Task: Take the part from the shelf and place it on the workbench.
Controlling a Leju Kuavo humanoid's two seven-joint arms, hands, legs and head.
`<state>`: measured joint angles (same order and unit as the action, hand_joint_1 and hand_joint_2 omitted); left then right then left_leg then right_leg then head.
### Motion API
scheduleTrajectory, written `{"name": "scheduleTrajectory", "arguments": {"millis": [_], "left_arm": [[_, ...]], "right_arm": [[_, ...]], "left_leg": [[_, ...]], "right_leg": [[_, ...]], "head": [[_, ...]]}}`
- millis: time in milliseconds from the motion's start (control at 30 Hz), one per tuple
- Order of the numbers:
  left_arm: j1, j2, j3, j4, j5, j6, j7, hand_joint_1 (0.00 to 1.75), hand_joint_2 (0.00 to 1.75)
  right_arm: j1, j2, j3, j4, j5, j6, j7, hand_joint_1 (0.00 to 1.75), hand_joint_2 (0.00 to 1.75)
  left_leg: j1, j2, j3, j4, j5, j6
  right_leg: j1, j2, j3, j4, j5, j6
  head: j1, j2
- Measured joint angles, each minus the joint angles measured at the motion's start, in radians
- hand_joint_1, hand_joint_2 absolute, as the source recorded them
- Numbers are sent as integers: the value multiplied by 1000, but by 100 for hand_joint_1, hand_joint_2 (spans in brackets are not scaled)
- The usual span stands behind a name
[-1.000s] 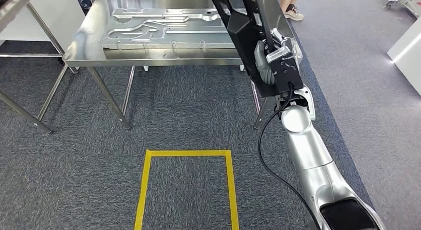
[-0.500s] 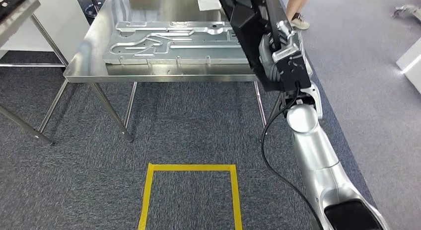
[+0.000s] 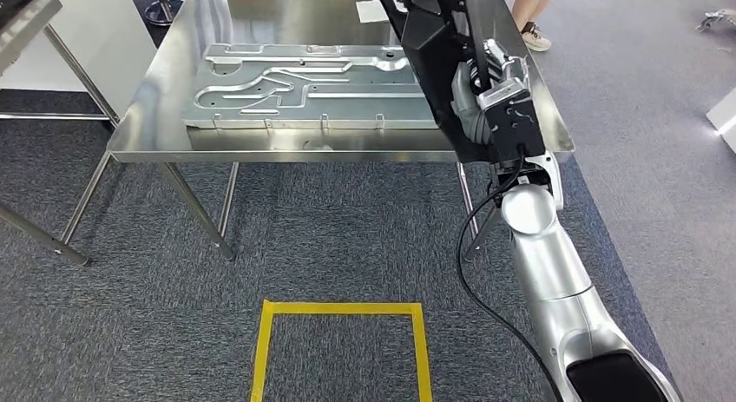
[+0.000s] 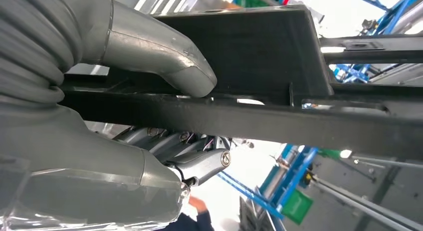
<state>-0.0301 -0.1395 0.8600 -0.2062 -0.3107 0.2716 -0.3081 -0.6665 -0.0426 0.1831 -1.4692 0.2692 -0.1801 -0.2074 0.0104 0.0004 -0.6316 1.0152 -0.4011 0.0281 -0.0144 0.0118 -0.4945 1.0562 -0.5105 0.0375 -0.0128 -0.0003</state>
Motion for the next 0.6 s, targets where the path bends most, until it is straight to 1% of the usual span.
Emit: {"name": "scheduleTrajectory", "arguments": {"millis": [33,67,100,133,167,200,233,267,300,333,367,400,433,467,500,533,567,600], "left_arm": [[0,0,0,0,-1,0,0,0,0],[0,0,1,0,-2,-1,-1,0,0],[-1,1,1,0,-3,-2,-1,0,0],[-1,1,1,0,-4,-3,-1,0,0],[-1,1,1,0,-4,-4,-1,0,0],[1,1,1,0,-5,-5,-1,0,0],[2,1,1,0,-6,-6,-1,0,0],[3,1,1,0,-8,-9,-2,0,0],[4,0,1,0,-10,-13,-2,0,0],[5,-1,1,1,-13,-18,-4,0,0],[3,-2,1,2,-17,-23,-5,0,0],[2,-2,0,2,-20,-27,-5,0,0],[-1,0,0,2,-23,-30,-6,0,0],[-3,1,0,2,-25,-34,-6,0,0],[-5,3,0,1,-27,-36,-6,0,0],[-6,4,0,1,-29,-39,-5,0,0],[-8,5,-1,1,-32,-41,-5,0,0],[-8,5,-1,1,-35,-42,-4,0,0]], "right_arm": [[1,-1,0,-4,-1,0,0,175,175],[3,-3,0,-6,-1,-1,0,175,175],[6,-5,-1,-7,-1,-1,0,175,175],[11,-8,-2,-7,-1,-1,1,175,175],[15,-11,-2,-7,-2,-1,2,175,175],[19,-13,-2,-7,-2,-1,2,175,175],[21,-16,-3,-7,-2,-1,2,175,175],[21,-19,-3,-7,-3,-1,2,175,175],[22,-23,-4,-7,-3,-1,2,175,175],[23,-27,-5,-7,-4,-1,2,175,175],[23,-32,-7,-7,-5,-1,3,175,175],[24,-35,-8,-8,-6,-1,4,175,175],[22,-38,-10,-11,-7,-1,5,175,175],[20,-40,-11,-13,-8,-1,5,175,175],[17,-41,-11,-16,-9,-2,6,175,175],[15,-42,-12,-17,-10,-2,6,175,175],[14,-43,-12,-16,-10,-3,7,175,175],[14,-44,-12,-13,-10,-3,8,175,175]], "left_leg": [[1,-1,14,-5,-7,6],[1,-2,28,-9,-16,10],[0,-4,41,-11,-27,12],[-1,-6,56,-12,-39,13],[-2,-9,72,-13,-52,14],[-4,-10,91,-13,-67,14],[-7,-11,112,-13,-82,14],[-10,-11,132,-14,-98,14],[-12,-11,150,-14,-114,13],[-14,-12,165,-15,-129,10],[-15,-14,177,-20,-143,6],[-15,-15,189,-21,-148,1],[-16,-16,197,-16,-146,-7],[-16,-15,194,5,-136,-13],[-17,-14,178,50,-115,-18],[-16,-12,145,110,-100,-23],[-14,-11,101,177,-98,-27],[-12,-10,55,235,-118,-31]], "right_leg": [[-1,-3,-36,58,7,3],[-1,-5,-83,123,2,5],[-1,-6,-132,181,-20,6],[-1,-6,-176,220,-56,6],[0,-6,-207,233,-91,6],[1,-6,-227,220,-112,3],[4,-6,-235,184,-108,-2],[7,-7,-234,127,-68,-11],[13,-7,-230,63,7,-23],[20,-5,-224,11,82,-33],[25,-5,-216,-25,140,-41],[29,-3,-209,-43,169,-47],[29,-1,-196,-47,166,-50],[27,0,-181,-53,156,-54],[23,1,-165,-59,148,-59],[20,1,-149,-62,138,-64],[18,1,-134,-65,126,-67],[17,1,-118,-66,111,-70]], "head": [[0,0],[0,0],[0,0],[0,0],[0,0],[0,0],[0,0],[0,0],[0,0],[1,0],[1,0],[2,0],[3,0],[3,0],[2,0],[2,0],[2,0],[1,0]]}}
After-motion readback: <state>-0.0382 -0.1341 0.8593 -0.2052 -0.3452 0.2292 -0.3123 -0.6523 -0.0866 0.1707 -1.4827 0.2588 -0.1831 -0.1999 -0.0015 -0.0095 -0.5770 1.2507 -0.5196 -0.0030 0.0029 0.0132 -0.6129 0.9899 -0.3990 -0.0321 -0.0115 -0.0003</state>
